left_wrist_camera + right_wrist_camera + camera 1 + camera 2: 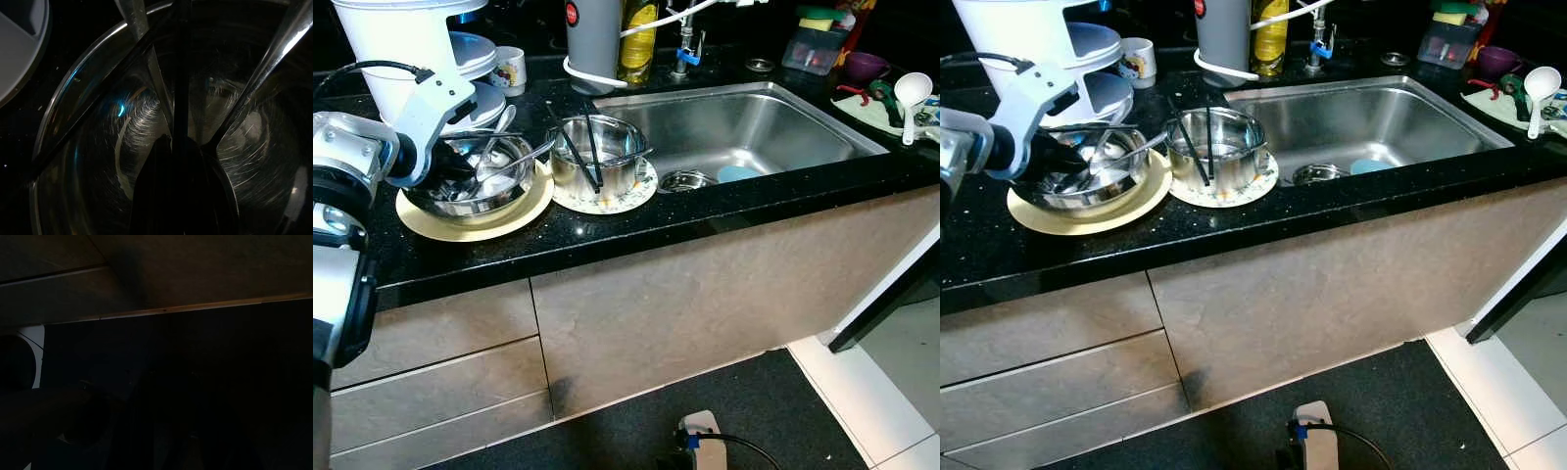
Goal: Kitchen organization
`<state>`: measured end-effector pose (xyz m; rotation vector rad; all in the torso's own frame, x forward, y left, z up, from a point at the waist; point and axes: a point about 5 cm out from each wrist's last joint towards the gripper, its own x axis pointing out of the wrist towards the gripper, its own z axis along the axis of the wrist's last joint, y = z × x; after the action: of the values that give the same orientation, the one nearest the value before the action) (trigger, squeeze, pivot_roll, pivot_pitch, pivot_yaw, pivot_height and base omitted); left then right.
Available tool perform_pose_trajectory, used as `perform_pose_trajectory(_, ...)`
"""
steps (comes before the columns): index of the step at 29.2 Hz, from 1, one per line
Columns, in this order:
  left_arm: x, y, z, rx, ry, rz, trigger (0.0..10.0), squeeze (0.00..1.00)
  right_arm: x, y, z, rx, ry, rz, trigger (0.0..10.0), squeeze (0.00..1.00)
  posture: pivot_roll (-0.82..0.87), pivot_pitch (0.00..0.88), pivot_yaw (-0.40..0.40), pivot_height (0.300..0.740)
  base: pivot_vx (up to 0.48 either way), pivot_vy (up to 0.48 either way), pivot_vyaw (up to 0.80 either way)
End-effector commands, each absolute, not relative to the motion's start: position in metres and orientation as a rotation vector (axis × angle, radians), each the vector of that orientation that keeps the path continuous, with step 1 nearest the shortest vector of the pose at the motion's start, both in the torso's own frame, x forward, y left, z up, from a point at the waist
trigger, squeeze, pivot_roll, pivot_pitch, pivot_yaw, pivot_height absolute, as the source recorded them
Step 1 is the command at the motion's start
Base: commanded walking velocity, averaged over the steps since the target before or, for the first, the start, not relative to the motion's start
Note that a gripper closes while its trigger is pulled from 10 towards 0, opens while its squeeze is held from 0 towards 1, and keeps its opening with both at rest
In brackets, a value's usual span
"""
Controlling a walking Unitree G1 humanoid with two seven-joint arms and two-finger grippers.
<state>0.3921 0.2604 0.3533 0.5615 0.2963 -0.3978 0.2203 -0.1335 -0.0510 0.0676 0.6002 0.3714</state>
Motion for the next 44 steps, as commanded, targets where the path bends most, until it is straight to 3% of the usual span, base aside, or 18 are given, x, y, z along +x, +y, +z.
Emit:
perform_pose_trajectory(1,0.392,0.259,0.358,0.576,0.297,-0.400,0.0,0.00,0.216,-0.136,-0.054,0.077,0.619,0.355,10.0,0.00,0.04,0.188,-0.007,0.740,0.000,0.000,0.00)
perform_pose_trajectory(12,0.389,0.260,0.372,0.594,0.249,-0.385,0.0,0.00,0.217,-0.137,-0.054,0.076,0.618,0.350,10.0,0.00,0.04,0.189,-0.007,0.740,0.000,0.000,0.00)
perform_pose_trajectory(21,0.381,0.252,0.401,0.575,0.163,-0.492,0.0,0.00,0.217,-0.139,-0.054,0.076,0.618,0.343,10.0,0.00,0.03,0.191,-0.003,0.740,0.000,0.000,0.00)
perform_pose_trajectory(23,0.369,0.242,0.433,0.473,0.003,-0.634,0.0,0.00,0.216,-0.140,-0.054,0.077,0.618,0.343,10.0,0.00,0.04,0.189,-0.012,0.740,0.000,0.000,0.00)
perform_pose_trajectory(27,0.363,0.238,0.446,0.425,-0.073,-0.682,0.0,0.00,0.217,-0.140,-0.054,0.076,0.617,0.344,10.0,0.00,0.04,0.189,-0.012,0.740,0.000,0.000,0.00)
perform_pose_trajectory(29,0.355,0.231,0.461,0.237,-0.242,-0.784,0.0,0.00,0.220,-0.139,-0.052,0.080,0.607,0.346,10.0,0.00,0.03,0.187,-0.007,0.740,0.000,0.000,0.00)
perform_pose_trajectory(33,0.347,0.222,0.440,0.095,-0.293,-0.917,0.0,0.00,0.224,-0.137,-0.048,0.087,0.587,0.344,10.0,0.00,0.02,0.192,-0.012,0.740,0.000,0.000,0.00)
perform_pose_trajectory(39,0.334,0.202,0.408,0.049,-0.244,-1.034,0.0,0.00,0.224,-0.136,-0.047,0.087,0.578,0.354,10.0,0.00,0.03,0.194,-0.020,0.740,0.000,0.000,0.00)
perform_pose_trajectory(42,0.306,0.175,0.369,0.073,-0.192,-1.188,0.0,0.00,0.225,-0.135,-0.047,0.087,0.576,0.361,10.0,0.00,0.03,0.194,-0.022,0.740,0.000,0.000,0.00)
perform_pose_trajectory(44,0.306,0.175,0.369,0.073,-0.192,-1.188,0.0,0.00,0.225,-0.135,-0.047,0.087,0.576,0.361,10.0,0.00,0.03,0.194,-0.022,0.740,0.000,0.000,0.00)
